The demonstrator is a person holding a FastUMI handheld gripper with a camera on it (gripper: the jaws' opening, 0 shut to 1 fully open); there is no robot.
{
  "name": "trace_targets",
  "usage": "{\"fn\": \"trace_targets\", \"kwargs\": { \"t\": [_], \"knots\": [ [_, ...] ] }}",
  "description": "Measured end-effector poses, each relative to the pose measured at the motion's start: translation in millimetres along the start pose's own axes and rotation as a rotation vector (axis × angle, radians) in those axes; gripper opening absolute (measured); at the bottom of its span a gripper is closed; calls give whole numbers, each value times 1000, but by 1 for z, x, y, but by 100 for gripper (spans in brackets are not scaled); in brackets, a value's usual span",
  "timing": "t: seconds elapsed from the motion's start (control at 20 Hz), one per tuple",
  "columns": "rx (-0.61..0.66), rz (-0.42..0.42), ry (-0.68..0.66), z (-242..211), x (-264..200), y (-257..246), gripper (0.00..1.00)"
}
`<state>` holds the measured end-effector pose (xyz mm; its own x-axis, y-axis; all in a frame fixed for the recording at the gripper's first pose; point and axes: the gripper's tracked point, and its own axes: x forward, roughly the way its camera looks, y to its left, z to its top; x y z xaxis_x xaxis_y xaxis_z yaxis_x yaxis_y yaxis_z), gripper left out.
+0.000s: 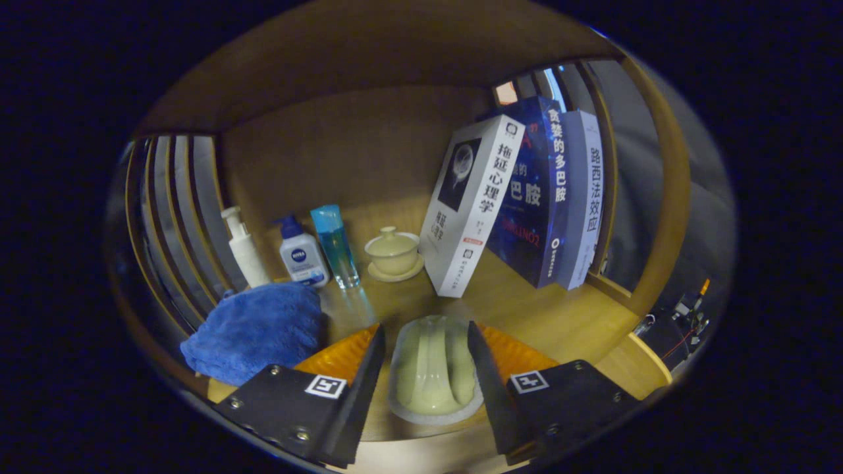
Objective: Pull open the drawer, take out the items inside it, and place them on the countertop above the cabinet.
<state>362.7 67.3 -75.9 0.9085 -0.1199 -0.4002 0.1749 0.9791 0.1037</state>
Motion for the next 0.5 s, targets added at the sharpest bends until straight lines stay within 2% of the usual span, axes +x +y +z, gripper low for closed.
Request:
{"fn": "trace_targets", "kwargs": {
  "t": [0.3,0.5],
  "knots": [
    [64,31,-169,48,-39,-8,76],
    [41,25,-279,75,-83,-20,77]
  ]
}}
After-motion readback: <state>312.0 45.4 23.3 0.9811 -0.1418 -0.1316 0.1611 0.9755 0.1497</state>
